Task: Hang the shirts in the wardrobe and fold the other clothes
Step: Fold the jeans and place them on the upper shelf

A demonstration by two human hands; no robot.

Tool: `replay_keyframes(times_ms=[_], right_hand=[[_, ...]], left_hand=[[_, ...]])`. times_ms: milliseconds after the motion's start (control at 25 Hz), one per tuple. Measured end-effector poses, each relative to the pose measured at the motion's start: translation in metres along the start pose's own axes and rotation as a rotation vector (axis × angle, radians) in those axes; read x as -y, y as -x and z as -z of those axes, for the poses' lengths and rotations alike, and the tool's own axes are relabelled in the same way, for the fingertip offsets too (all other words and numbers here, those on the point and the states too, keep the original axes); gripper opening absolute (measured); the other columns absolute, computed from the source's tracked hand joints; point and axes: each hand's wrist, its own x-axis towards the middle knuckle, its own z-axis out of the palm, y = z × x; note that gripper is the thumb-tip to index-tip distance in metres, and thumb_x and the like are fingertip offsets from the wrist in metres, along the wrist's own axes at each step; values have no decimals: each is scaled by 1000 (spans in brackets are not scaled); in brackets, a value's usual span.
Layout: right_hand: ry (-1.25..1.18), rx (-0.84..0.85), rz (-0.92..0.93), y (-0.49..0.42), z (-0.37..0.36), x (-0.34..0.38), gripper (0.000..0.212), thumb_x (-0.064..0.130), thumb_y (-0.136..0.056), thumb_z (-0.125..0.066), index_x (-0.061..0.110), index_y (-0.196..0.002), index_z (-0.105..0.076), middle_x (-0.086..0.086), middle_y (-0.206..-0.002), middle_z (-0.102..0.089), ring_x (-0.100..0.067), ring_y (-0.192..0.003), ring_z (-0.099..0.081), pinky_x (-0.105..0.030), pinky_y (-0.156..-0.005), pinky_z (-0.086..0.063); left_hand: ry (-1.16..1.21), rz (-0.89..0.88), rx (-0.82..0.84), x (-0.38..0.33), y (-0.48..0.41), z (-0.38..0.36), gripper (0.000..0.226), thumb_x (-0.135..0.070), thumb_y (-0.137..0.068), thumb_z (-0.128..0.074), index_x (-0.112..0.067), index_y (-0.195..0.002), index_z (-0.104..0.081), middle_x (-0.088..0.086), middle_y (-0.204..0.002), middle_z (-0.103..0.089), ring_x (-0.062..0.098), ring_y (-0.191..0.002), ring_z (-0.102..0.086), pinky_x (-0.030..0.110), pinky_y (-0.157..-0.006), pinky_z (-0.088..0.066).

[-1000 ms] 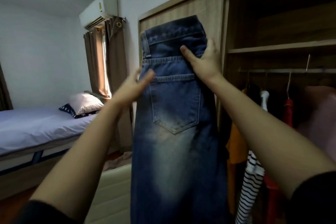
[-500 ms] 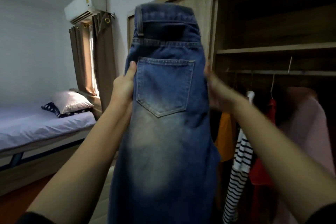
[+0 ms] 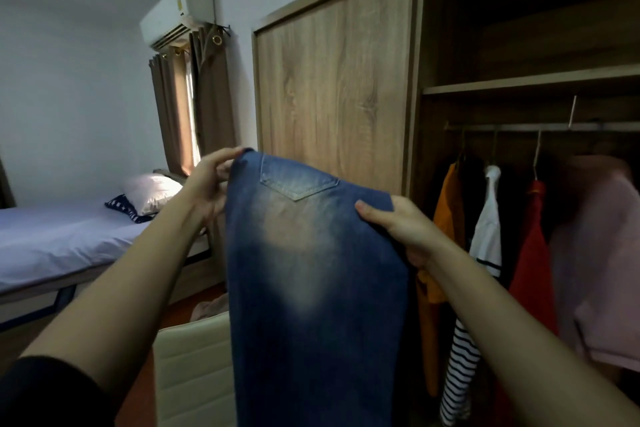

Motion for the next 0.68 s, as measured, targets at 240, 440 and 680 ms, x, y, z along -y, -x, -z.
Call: replay_keyframes(times_ms=[240,440,680], right_hand=[[232,-114,12,-12,10,36,17,25,-82,-68,11,-93,-67,-5,-89,-71,-18,-87,-68,-24,-66,-50],[216,96,-14,7,51,66,41,7,-78,-67,17,-117,-57,0,-110,-66,-13,-98,-65,-20,-73,-54],[362,123,109,20,68,68,48,5,-77,-69,18,-121,-55,0,-112,-67,-13,-104,-64,-26,-80,-55]], left_hand=[[-527,114,14,40,12,-1,51,-46,-75,-70,-9,-110,-65,10,-102,-71,25,-96,-67,38,-85,-54],[-231,-67,173,19,14,-27,38,-21,-66,-78,-7,-99,-66,10,-92,-71,17,-75,-71,25,-60,-56],[-478,-420,113,-8,41,-41,21,-22,-74,-70,-15,-93,-65,-8,-76,-73,2,-74,-69,11,-56,-51]])
